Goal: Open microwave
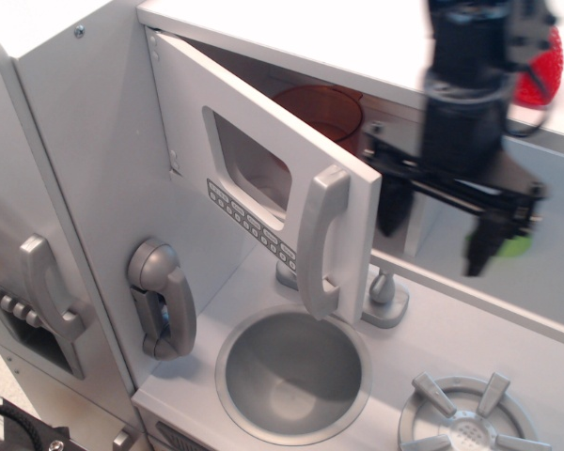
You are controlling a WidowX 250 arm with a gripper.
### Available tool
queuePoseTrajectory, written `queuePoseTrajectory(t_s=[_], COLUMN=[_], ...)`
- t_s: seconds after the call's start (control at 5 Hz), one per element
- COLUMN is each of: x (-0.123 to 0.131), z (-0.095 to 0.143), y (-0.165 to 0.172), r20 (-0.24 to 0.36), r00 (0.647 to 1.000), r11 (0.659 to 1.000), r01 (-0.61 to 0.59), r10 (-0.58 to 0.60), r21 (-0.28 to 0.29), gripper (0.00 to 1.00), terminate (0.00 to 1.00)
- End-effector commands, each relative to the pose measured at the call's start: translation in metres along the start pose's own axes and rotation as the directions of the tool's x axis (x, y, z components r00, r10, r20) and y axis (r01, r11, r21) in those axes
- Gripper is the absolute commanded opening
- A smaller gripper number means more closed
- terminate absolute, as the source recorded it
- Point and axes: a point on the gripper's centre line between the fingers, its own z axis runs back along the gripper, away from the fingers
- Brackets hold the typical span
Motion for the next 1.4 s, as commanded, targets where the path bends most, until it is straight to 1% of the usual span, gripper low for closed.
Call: queuePoseTrajectory(t_s=[0.0, 0.2, 0.4, 0.6, 0.8, 1.0, 1.2], x=[-0.025, -0.05, -0.082, -0.111, -0.125, -0.116, -0.101], z=[0.036, 0.042, 0.046, 0.046, 0.047, 0.054, 0.077], y=[0.044, 0.061, 0.084, 0.108, 0.118, 0.108, 0.091], r20=[0.056, 0.043, 0.028, 0.0, 0.005, 0.023, 0.039], r00=[0.995, 0.996, 0.998, 1.0, 1.0, 0.999, 0.996], r11=[0.997, 0.997, 0.998, 1.0, 1.0, 0.999, 0.996], r01=[0.08, 0.074, 0.052, 0.02, 0.004, -0.042, -0.085], r10=[-0.078, -0.072, -0.051, -0.02, -0.004, 0.042, 0.085], r21=[-0.022, -0.038, -0.043, -0.02, 0.014, 0.018, -0.001], gripper=[1.0, 1.0, 1.0, 1.0, 1.0, 1.0, 1.0], terminate=[0.0, 0.0, 0.0, 0.0, 0.0, 0.0, 0.0])
